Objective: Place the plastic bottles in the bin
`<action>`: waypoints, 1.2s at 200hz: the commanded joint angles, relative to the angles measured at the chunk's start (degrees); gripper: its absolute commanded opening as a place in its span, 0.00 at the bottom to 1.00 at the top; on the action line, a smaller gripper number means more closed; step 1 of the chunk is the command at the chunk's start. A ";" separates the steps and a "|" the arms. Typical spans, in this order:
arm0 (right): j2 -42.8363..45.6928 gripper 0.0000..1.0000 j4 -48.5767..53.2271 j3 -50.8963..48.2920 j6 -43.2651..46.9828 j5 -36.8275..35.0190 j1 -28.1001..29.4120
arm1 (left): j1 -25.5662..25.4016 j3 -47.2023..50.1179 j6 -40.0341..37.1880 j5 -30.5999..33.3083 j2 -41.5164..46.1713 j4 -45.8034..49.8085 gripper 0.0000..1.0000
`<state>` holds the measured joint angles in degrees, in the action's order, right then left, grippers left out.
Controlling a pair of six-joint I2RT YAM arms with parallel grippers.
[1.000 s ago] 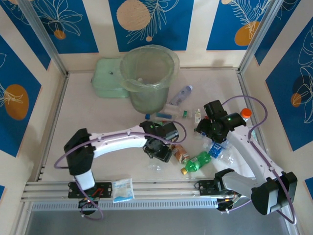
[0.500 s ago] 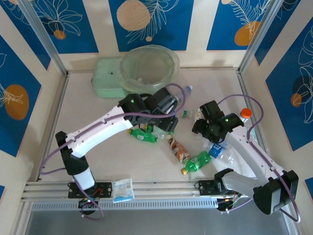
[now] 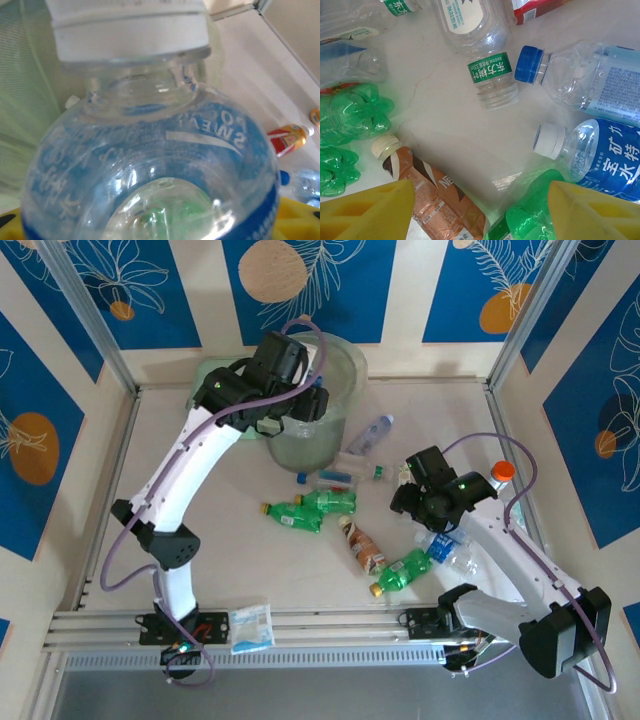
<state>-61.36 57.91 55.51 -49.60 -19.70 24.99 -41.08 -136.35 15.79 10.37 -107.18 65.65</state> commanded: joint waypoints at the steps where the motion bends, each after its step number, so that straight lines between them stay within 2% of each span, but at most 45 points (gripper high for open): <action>1: 1.42 0.71 1.27 0.57 -1.42 -0.72 0.74 | 2.10 -0.93 -2.66 -1.66 -2.97 -3.33 0.58; 53: 1.50 0.71 2.33 0.32 -2.38 -1.52 2.52 | 6.98 -4.18 -2.43 -2.00 -7.68 -7.57 0.57; 104: 1.60 0.71 3.00 0.22 -2.94 -1.87 3.21 | 8.99 -6.53 0.64 -4.92 -7.07 -12.48 0.56; 141: 1.17 0.71 2.31 0.39 -2.77 -1.48 3.31 | 10.54 -4.53 2.62 -4.04 -6.19 -17.32 0.56; 178: 1.48 0.71 1.48 0.66 -2.58 -1.65 4.42 | 13.61 -4.27 6.43 -5.65 -9.47 -21.59 0.56; 209: 3.00 0.72 0.80 1.71 -1.59 -1.97 4.63 | 14.62 -5.20 6.58 -5.36 -11.75 -22.74 0.65; 227: 2.70 0.72 0.98 3.46 -0.56 -2.37 4.55 | 14.71 -5.42 6.02 -5.03 -12.60 -21.78 0.80; 240: 2.27 0.73 0.98 4.93 0.28 -2.53 4.39 | 14.71 -5.08 5.46 -5.33 -12.79 -21.38 0.86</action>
<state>-59.40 59.07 56.66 -50.76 -21.08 29.30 -26.44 -140.73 21.80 6.04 -119.20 44.82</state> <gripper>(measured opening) 0.723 0.823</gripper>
